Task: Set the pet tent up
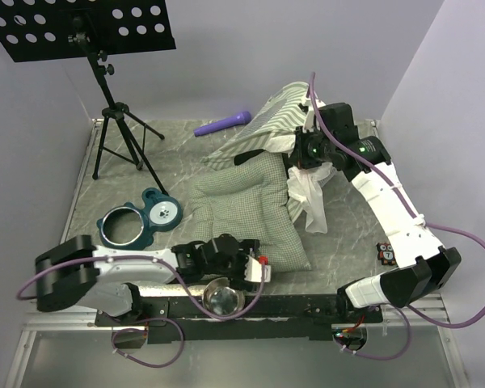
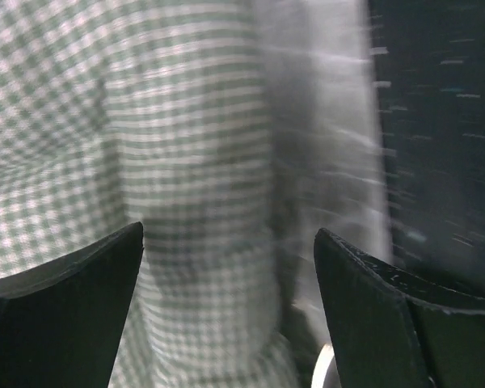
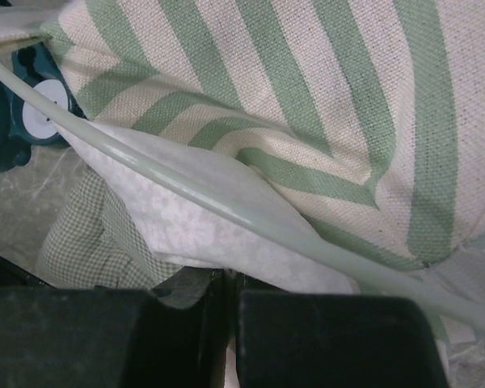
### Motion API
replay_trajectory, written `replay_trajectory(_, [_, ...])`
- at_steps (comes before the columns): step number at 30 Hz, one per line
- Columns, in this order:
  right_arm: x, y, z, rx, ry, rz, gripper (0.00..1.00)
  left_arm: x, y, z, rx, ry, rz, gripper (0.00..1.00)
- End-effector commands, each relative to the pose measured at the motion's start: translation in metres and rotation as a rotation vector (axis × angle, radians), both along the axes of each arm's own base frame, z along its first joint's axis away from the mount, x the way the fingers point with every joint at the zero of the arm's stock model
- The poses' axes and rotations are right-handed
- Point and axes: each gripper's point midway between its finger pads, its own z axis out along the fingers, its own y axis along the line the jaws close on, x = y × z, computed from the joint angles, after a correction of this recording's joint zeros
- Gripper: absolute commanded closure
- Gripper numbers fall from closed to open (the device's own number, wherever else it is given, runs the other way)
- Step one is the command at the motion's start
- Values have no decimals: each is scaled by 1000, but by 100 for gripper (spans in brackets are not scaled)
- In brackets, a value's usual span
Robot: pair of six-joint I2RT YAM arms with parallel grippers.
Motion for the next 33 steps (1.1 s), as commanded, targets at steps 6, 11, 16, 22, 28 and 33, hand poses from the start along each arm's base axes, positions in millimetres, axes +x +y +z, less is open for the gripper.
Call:
replay_trajectory(6, [-10,-3,-24,-29,74,-3,100,67,-30,19,-101,-276,230,26])
replay_trajectory(11, [-13,0,-28,-27,96,25,100,79,-31,45,-168,-226,284,90])
replay_trajectory(16, [-17,6,-28,-23,91,94,100,113,-12,126,-394,98,394,99])
replay_trajectory(22, [-23,18,-20,10,77,191,100,187,15,158,-439,166,661,99])
replay_trajectory(28, [-32,34,-11,77,110,273,100,247,-8,145,-383,181,796,99])
replay_trajectory(33, [-42,39,-4,121,161,282,100,282,-19,121,-411,262,901,99])
